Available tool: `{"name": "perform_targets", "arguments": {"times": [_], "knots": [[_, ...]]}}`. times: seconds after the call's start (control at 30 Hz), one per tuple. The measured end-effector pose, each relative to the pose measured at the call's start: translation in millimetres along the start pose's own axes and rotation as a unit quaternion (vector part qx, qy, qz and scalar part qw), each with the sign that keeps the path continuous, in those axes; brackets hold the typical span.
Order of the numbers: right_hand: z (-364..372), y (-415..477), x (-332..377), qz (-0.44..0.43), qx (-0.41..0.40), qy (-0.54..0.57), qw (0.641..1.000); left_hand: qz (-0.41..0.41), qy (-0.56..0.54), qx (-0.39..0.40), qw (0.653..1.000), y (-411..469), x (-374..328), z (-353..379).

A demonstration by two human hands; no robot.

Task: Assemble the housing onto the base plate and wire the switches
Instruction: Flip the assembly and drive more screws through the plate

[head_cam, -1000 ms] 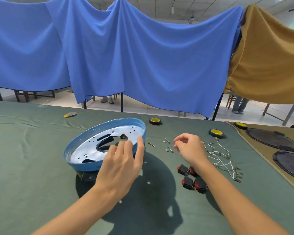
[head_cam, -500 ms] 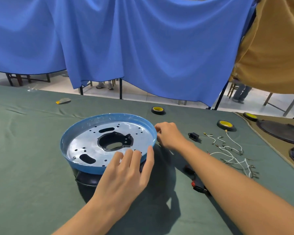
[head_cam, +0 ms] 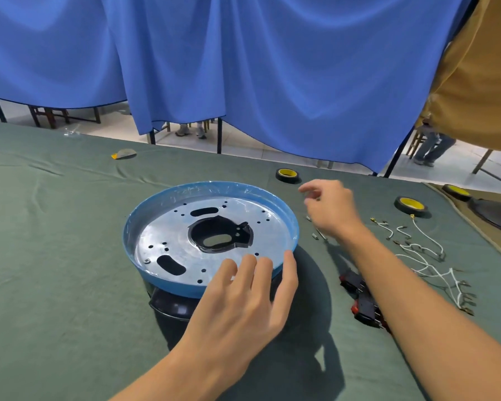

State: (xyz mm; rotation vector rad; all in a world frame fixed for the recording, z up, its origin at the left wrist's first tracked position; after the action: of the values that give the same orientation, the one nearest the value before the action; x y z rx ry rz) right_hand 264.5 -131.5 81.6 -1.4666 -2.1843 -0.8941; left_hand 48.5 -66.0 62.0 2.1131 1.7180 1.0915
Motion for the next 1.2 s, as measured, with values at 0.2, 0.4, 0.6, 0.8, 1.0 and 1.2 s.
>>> {"name": "perform_targets", "arguments": {"times": [0.2, 0.4, 0.6, 0.8, 1.0, 1.2], "knots": [[-45, -53, 43, -0.035, 0.066, 0.393, 0.916, -0.01, 0.072, -0.046, 0.996, -12, -6, -4], [-24, -81, 89, -0.16, 0.202, 0.225, 0.94, -0.017, 0.104, -0.104, 0.989, -21, -14, -5], [1, -80, 88, -0.183, 0.282, 0.162, 0.928, 0.037, 0.042, -0.15, 0.987, -17, -21, -10], [13, -79, 77, -0.182, 0.33, 0.137, 0.916, 0.073, 0.011, -0.114, 0.991, -13, -28, 3], [18, -84, 79, -0.194, 0.352, 0.109, 0.909, 0.07, 0.012, -0.106, 0.992, -17, -30, 7], [16, -88, 83, -0.188, 0.359, 0.112, 0.907, 0.068, 0.028, -0.106, 0.992, -17, -29, 7]]}}
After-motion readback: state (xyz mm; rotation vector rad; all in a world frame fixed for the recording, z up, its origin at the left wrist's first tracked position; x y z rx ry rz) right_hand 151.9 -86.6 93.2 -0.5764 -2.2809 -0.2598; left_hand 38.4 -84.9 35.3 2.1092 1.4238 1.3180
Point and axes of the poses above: each hand's wrist, its own y-axis towards the middle knuckle, its own z-axis out of the palm, x = y × z, the point moved 9 cm from there along y, towards the middle knuckle, and after that the axes turned 3 degrees about x, right-handed, at the moved point
